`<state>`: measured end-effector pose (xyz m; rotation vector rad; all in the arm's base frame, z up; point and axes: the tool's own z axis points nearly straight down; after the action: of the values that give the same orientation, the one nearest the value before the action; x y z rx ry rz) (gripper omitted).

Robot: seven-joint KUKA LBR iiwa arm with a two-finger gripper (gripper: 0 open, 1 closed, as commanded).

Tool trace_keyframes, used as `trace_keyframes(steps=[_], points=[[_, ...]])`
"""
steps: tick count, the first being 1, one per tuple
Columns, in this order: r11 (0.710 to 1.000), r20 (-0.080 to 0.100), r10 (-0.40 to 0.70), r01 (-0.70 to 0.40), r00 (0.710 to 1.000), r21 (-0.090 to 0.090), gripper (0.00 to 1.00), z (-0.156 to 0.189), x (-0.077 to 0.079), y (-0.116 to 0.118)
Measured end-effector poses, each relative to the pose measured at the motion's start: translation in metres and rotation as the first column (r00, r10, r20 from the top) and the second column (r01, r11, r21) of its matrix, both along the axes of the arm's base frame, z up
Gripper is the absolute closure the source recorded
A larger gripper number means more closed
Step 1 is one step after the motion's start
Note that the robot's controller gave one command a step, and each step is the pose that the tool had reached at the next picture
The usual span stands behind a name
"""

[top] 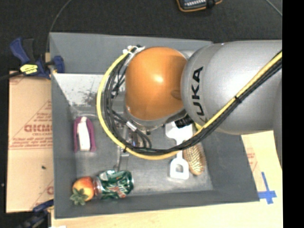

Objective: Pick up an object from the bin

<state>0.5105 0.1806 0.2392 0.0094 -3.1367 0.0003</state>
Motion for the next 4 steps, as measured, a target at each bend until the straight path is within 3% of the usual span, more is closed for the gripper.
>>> trace_keyframes(steps=[1,2,3,4], points=[[1.0,0.007,-0.006,0.006,1.0,0.002,0.0,0.004,0.001,-0.001],[0.999,0.004,0.044,-0.044,0.999,0.002,0.0,-0.08,-0.035,-0.01],[0.993,0.015,0.115,-0.115,0.993,0.002,0.0,-0.079,-0.037,-0.015],[0.976,0.007,0.22,-0.22,0.976,0.003,0.0,-0.126,-0.038,-0.022]])
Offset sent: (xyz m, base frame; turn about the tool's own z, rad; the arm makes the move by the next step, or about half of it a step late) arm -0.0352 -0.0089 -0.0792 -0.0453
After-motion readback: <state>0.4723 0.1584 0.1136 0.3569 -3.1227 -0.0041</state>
